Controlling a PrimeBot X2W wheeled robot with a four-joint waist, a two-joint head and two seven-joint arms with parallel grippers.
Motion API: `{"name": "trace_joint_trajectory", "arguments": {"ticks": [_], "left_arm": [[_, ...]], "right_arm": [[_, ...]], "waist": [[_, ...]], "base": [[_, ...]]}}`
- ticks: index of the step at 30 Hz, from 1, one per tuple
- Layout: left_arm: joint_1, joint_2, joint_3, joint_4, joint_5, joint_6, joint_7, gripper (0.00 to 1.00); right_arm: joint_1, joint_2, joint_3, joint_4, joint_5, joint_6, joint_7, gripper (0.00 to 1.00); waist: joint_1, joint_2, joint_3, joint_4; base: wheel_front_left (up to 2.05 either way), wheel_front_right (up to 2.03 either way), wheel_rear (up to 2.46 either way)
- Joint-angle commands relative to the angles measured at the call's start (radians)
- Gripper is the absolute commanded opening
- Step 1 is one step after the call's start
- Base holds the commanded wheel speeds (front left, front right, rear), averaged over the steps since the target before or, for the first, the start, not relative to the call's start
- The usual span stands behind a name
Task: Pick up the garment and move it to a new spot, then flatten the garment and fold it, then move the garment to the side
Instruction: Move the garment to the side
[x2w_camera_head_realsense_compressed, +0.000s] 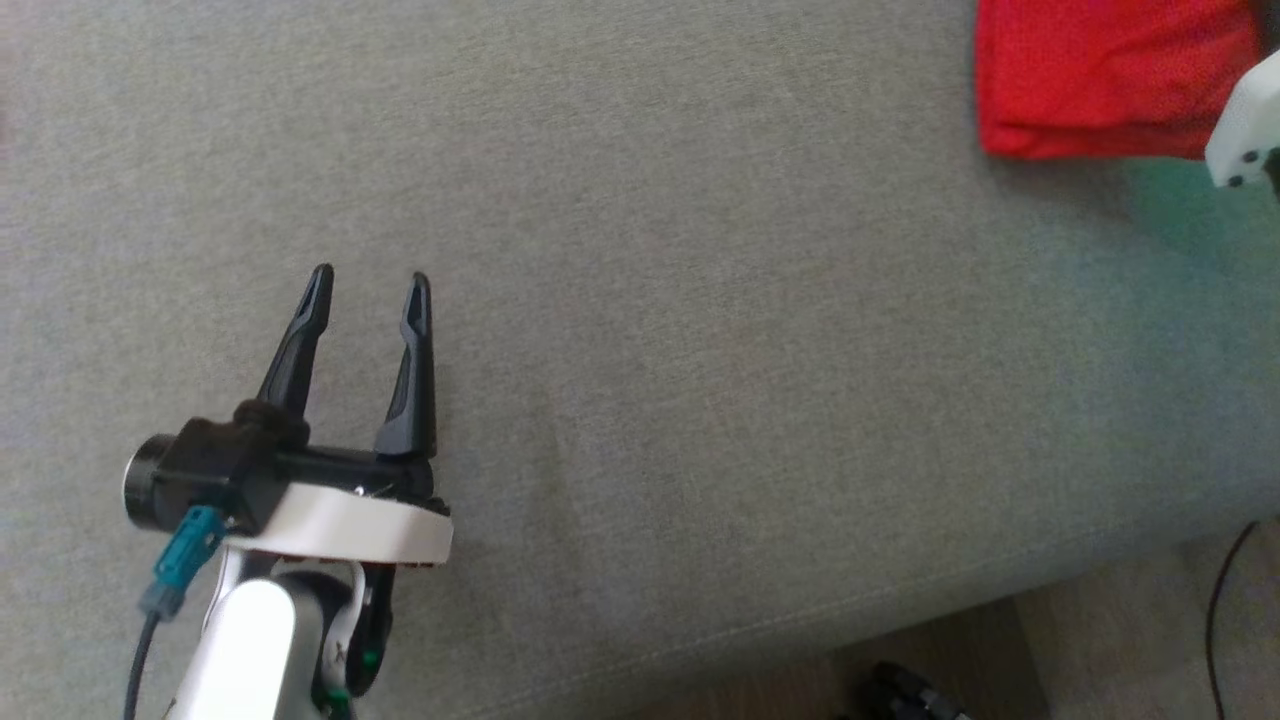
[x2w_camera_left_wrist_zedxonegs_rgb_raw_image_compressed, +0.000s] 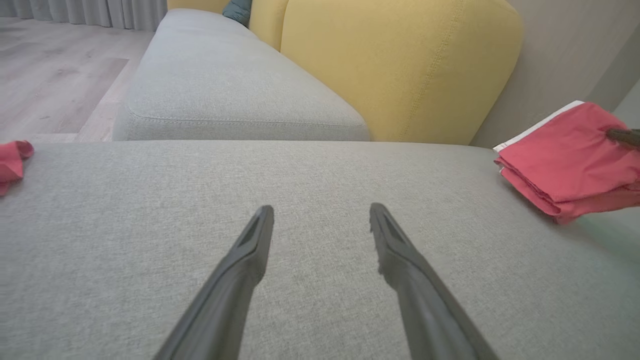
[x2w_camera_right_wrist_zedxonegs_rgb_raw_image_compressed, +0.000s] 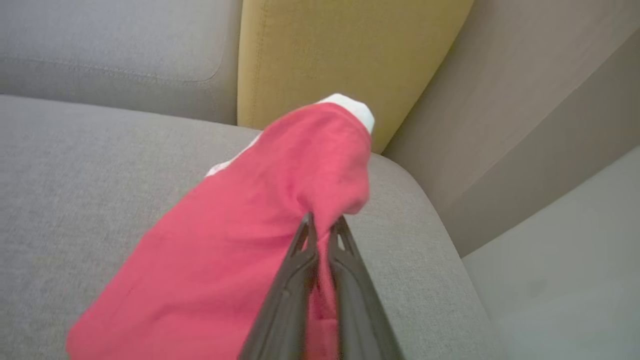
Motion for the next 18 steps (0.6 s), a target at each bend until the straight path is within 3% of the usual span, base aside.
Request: {"name": "trace_joint_trajectory", "arguments": {"ticks": [1,8,10,11,12,18], "left_arm": [[-0.032,0.001,0.023,-0.036,-0.006,0.006,-0.010,1.00],[-0.033,0.003,0.023,-0.036,-0.009,0.014,-0.014,1.00],[-0.034,0.003,0.023,-0.036,-0.010,0.015,-0.015,1.00],[-0.035,0.003,0.022,-0.035,-0.011,0.015,-0.015,1.00],[-0.035,0.004,0.022,-0.034,-0.011,0.016,-0.016,1.00],[-0.037,0.002,0.014,-0.033,-0.012,0.018,-0.014,1.00]], "right_arm": [[-0.021,-0.030,0.033,-0.023,0.007,-0.001,0.004,0.00],[-0.042,-0.065,0.049,-0.014,-0.025,-0.001,-0.001,0.00],[-0.046,-0.064,0.040,-0.010,-0.043,-0.001,-0.010,0.47],[-0.047,-0.063,0.037,-0.007,-0.057,-0.001,-0.013,0.89],[-0.046,-0.059,0.031,-0.007,-0.073,-0.001,-0.019,1.00],[-0.039,-0.037,0.011,-0.008,-0.155,-0.001,-0.038,1.00]], "waist": [[-0.0001,0.0000,0.004,0.009],[-0.0001,0.0000,0.014,0.015],[-0.0001,0.0000,0.018,0.014],[-0.0001,0.0000,0.019,0.014],[-0.0001,0.0000,0.020,0.013],[-0.0001,0.0000,0.024,0.015]], "base": [[0.00,0.00,0.00],[0.00,0.00,0.00],[0.00,0.00,0.00],[0.00,0.00,0.00],[0.00,0.00,0.00],[0.00,0.00,0.00]]}}
